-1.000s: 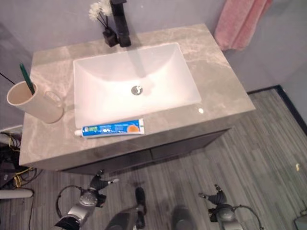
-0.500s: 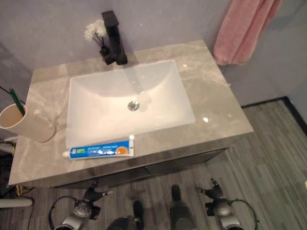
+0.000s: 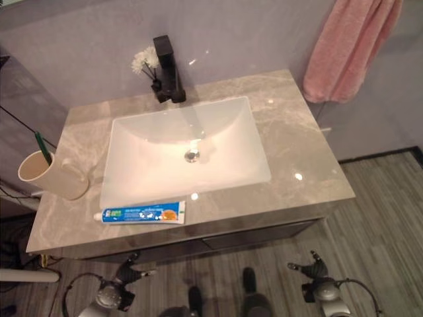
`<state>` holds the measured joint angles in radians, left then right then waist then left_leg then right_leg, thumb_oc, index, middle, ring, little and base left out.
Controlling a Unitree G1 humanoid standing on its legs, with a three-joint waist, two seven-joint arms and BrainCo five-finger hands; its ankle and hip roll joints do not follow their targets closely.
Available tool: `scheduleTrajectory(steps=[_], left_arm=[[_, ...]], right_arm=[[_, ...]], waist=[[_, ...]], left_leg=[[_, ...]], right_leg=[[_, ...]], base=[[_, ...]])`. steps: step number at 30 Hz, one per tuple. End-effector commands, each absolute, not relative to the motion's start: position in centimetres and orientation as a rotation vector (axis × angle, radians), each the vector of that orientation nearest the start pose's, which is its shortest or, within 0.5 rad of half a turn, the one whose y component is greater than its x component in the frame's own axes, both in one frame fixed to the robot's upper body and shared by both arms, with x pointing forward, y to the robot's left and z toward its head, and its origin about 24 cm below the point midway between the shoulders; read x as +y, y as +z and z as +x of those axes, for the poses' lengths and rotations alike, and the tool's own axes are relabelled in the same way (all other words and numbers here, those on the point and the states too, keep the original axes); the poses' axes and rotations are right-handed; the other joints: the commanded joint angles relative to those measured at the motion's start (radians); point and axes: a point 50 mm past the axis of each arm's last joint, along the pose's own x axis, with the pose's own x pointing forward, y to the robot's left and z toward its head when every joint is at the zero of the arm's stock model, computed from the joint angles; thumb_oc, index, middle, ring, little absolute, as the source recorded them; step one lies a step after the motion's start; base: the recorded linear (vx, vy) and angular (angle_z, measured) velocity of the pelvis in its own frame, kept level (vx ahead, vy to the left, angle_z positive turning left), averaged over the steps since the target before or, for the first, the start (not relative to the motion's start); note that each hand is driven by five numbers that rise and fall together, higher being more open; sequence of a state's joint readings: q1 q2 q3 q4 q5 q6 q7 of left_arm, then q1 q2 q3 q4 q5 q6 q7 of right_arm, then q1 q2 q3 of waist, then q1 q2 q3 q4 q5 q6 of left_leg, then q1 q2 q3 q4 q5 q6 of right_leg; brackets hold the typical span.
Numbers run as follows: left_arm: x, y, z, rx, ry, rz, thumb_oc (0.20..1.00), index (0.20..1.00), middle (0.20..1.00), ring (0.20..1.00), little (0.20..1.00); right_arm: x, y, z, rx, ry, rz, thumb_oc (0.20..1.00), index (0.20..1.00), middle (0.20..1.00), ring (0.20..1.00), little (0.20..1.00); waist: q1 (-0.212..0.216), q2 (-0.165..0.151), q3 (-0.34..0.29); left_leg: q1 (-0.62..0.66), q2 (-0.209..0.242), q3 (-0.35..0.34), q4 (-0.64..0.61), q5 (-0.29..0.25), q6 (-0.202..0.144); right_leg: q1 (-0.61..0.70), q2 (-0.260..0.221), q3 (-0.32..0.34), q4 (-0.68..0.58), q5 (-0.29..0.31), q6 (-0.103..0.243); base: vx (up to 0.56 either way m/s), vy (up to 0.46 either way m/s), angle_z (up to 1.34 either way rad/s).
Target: Put brush and paste in cup on sink, flatten towel.
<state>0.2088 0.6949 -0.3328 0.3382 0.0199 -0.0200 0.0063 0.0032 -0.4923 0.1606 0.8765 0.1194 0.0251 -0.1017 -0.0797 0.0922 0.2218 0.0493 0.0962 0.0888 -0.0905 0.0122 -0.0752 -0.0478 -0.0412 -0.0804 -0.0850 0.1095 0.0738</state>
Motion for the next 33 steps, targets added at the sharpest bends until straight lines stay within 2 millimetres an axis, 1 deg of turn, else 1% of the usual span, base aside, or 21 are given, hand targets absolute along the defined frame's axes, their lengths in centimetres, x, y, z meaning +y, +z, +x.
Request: scheduleTrajectory(steps=[1, 2, 3, 4, 5, 6, 7, 8, 10, 11, 12, 14, 18, 20, 23, 24, 28, 29, 33], left_arm=[[30.6, 2.0, 18.5, 0.476, -0.336, 0.858, 1.0, 1.0, 1.0, 1.0, 1.0], [30.9, 3.9, 18.7, 0.432, -0.348, 0.874, 1.0, 1.0, 1.0, 1.0, 1.0], [31.0, 4.1, 18.6, 0.436, -0.344, 0.875, 1.0, 1.0, 1.0, 1.0, 1.0], [30.7, 9.0, 19.2, 0.316, -0.399, 0.972, 1.0, 1.0, 1.0, 1.0, 1.0], [30.9, 9.3, 18.8, 0.324, -0.389, 0.975, 1.0, 1.0, 1.0, 1.0, 1.0], [30.4, 13.9, 19.1, 0.185, -0.386, 1.031, 1.0, 1.0, 1.0, 1.0, 1.0], [30.6, 14.2, 18.6, 0.194, -0.374, 1.035, 1.0, 1.0, 1.0, 1.0, 1.0], [30.4, 17.4, 18.6, 0.06, -0.332, 0.953, 1.0, 1.0, 1.0, 1.0, 1.0], [29.9, 19.9, 18.6, -0.077, -0.284, 0.902, 1.0, 1.0, 1.0, 1.0, 1.0], [29.8, 20.6, 18.9, -0.125, -0.26, 0.904, 1.0, 1.0, 1.0, 1.0, 1.0], [29.9, 21.7, 19.4, -0.247, -0.158, 0.856, 1.0, 1.0, 1.0, 1.0, 1.0], [29.9, 21.7, 19.7, -0.268, -0.134, 0.84, 1.0, 1.0, 1.0, 1.0, 1.0], [29.5, 22.1, 20.4, -0.309, -0.106, 0.914, 1.0, 1.0, 1.0, 1.0, 1.0], [29.2, 21.7, 20.8, -0.306, -0.119, 0.922, 1.0, 1.0, 1.0, 1.0, 1.0], [29.0, 21.3, 21.2, -0.302, -0.124, 0.923, 1.0, 1.0, 1.0, 1.0, 1.0], [28.9, 20.8, 21.4, -0.29, -0.126, 0.942, 1.0, 1.0, 1.0, 1.0, 1.0], [28.4, 20.5, 21.9, -0.301, -0.137, 0.964, 1.0, 1.0, 1.0, 1.0, 1.0], [28.1, 20.3, 22.0, -0.305, -0.149, 0.969, 1.0, 1.0, 1.0, 1.0, 1.0], [27.3, 20.5, 22.2, -0.33, -0.179, 0.999, 1.0, 1.0, 1.0, 1.0, 1.0]], right_arm=[[-33.7, -9.0, 15.5, 0.978, -0.186, -0.58, 1.0, 1.0, 1.0, 1.0, 1.0], [-33.9, -9.2, 15.1, 1.004, -0.18, -0.59, 1.0, 1.0, 1.0, 1.0, 1.0], [-33.8, -9.3, 15.2, 1.004, -0.175, -0.59, 1.0, 1.0, 1.0, 1.0, 1.0], [-34.5, -9.6, 14.3, 1.062, -0.185, -0.626, 1.0, 1.0, 1.0, 1.0, 1.0], [-34.1, -9.7, 14.4, 1.059, -0.172, -0.626, 1.0, 1.0, 1.0, 1.0, 1.0], [-34.5, -10.1, 13.5, 1.106, -0.19, -0.64, 1.0, 1.0, 1.0, 1.0, 1.0], [-34.1, -10.2, 13.7, 1.102, -0.175, -0.64, 1.0, 1.0, 1.0, 1.0, 1.0], [-34.2, -10.7, 12.5, 1.13, -0.194, -0.601, 1.0, 1.0, 1.0, 1.0, 1.0], [-33.7, -11.3, 11.4, 1.147, -0.18, -0.578, 1.0, 1.0, 1.0, 1.0, 1.0], [-33.4, -11.5, 11.1, 1.151, -0.17, -0.573, 1.0, 1.0, 1.0, 1.0, 1.0], [-32.8, -11.9, 10.6, 1.147, -0.174, -0.55, 1.0, 1.0, 1.0, 1.0, 1.0], [-32.7, -12.0, 10.4, 1.145, -0.181, -0.543, 1.0, 1.0, 1.0, 1.0, 1.0], [-32.2, -12.3, 9.7, 1.142, -0.194, -0.518, 1.0, 1.0, 1.0, 1.0, 1.0], [-32.0, -12.5, 9.2, 1.155, -0.203, -0.51, 1.0, 1.0, 1.0, 1.0, 1.0], [-32.1, -12.5, 8.8, 1.164, -0.209, -0.509, 1.0, 1.0, 1.0, 1.0, 1.0], [-32.2, -12.6, 8.3, 1.179, -0.217, -0.515, 1.0, 1.0, 1.0, 1.0, 1.0], [-32.8, -12.4, 7.8, 1.185, -0.256, -0.519, 1.0, 1.0, 1.0, 1.0, 1.0], [-33.2, -12.3, 7.7, 1.192, -0.268, -0.536, 1.0, 1.0, 1.0, 1.0, 1.0], [-33.5, -12.1, 8.1, 1.184, -0.272, -0.56, 1.0, 1.0, 1.0, 1.0, 1.0]], waist=[[0.019, -0.014, -0.025], [0.024, -0.01, -0.026], [0.02, -0.014, -0.025], [0.048, 0.009, -0.031], [0.039, 0.001, -0.03], [0.078, 0.027, -0.041], [0.067, 0.017, -0.04], [0.086, 0.03, -0.047], [0.083, 0.028, -0.048], [0.082, 0.027, -0.048], [0.074, 0.025, -0.05], [0.074, 0.028, -0.05], [0.054, 0.029, -0.051], [0.036, 0.027, -0.051], [0.032, 0.029, -0.053], [0.015, 0.026, -0.048], [0.004, 0.029, -0.042], [-0.005, 0.028, -0.036], [-0.009, 0.028, -0.039]], left_leg=[[-0.047, -0.009, -0.014, 0.03, 0.081, -0.032], [-0.046, -0.01, -0.02, 0.027, 0.082, -0.033], [-0.045, -0.01, -0.021, 0.027, 0.083, -0.033], [-0.041, -0.012, -0.035, 0.018, 0.086, -0.036], [-0.04, -0.012, -0.035, 0.018, 0.085, -0.036], [-0.039, -0.013, -0.051, 0.012, 0.089, -0.039], [-0.039, -0.013, -0.051, 0.012, 0.089, -0.039], [-0.039, -0.014, -0.065, 0.008, 0.094, -0.043], [-0.041, -0.014, -0.082, 0.005, 0.097, -0.046], [-0.042, -0.014, -0.085, 0.004, 0.098, -0.047], [-0.044, -0.015, -0.088, 0.003, 0.097, -0.049], [-0.044, -0.015, -0.087, 0.003, 0.096, -0.049], [-0.043, -0.013, -0.068, 0.003, 0.088, -0.049], [-0.043, -0.01, -0.054, 0.003, 0.082, -0.049], [-0.047, -0.01, -0.044, 0.003, 0.079, -0.049], [-0.051, -0.01, -0.034, 0.003, 0.076, -0.049], [-0.068, -0.01, -0.016, 0.003, 0.069, -0.048], [-0.08, -0.012, -0.001, 0.003, 0.064, -0.045], [-0.104, -0.011, 0.032, 0.003, 0.06, -0.044]], right_leg=[[0.023, -0.077, -0.017, 0.111, -0.097, 0.068], [0.028, -0.079, -0.023, 0.107, -0.097, 0.069], [0.029, -0.079, -0.024, 0.106, -0.097, 0.069], [0.041, -0.084, -0.038, 0.098, -0.096, 0.071], [0.043, -0.084, -0.038, 0.097, -0.095, 0.071], [0.056, -0.088, -0.057, 0.088, -0.096, 0.074], [0.057, -0.088, -0.057, 0.087, -0.096, 0.074], [0.064, -0.09, -0.071, 0.087, -0.097, 0.075], [0.068, -0.09, -0.085, 0.091, -0.103, 0.073], [0.068, -0.09, -0.089, 0.092, -0.104, 0.073], [0.069, -0.089, -0.094, 0.091, -0.106, 0.07], [0.069, -0.088, -0.095, 0.088, -0.105, 0.07], [0.065, -0.084, -0.079, 0.074, -0.098, 0.075], [0.06, -0.084, -0.066, 0.065, -0.092, 0.079], [0.053, -0.083, -0.055, 0.057, -0.086, 0.081], [0.044, -0.083, -0.046, 0.05, -0.079, 0.084], [0.02, -0.085, -0.025, 0.033, -0.061, 0.091], [-0.001, -0.086, -0.005, 0.02, -0.045, 0.097], [-0.043, -0.089, 0.032, 0.0, -0.018, 0.105]], base=[[0.05, -0.004, 0.32], [0.03, -0.006, 0.3], [0.05, -0.004, 0.3], [0.03, -0.002, 0.22], [0.06, -0.012, 0.27], [0.03, -0.012, 0.33], [0.05, -0.033, 0.38], [0.03, -0.038, 0.42], [0.03, -0.043, 0.38], [0.03, -0.038, 0.27], [0.04, -0.031, 0.22], [0.03, -0.016, 0.13], [0.02, 0.001, -0.06], [0.03, 0.021, -0.13], [0.01, 0.024, -0.23], [-0.01, 0.033, -0.24], [-0.03, 0.039, -0.21], [-0.05, 0.071, -0.32], [-0.03, 0.048, -0.36]])
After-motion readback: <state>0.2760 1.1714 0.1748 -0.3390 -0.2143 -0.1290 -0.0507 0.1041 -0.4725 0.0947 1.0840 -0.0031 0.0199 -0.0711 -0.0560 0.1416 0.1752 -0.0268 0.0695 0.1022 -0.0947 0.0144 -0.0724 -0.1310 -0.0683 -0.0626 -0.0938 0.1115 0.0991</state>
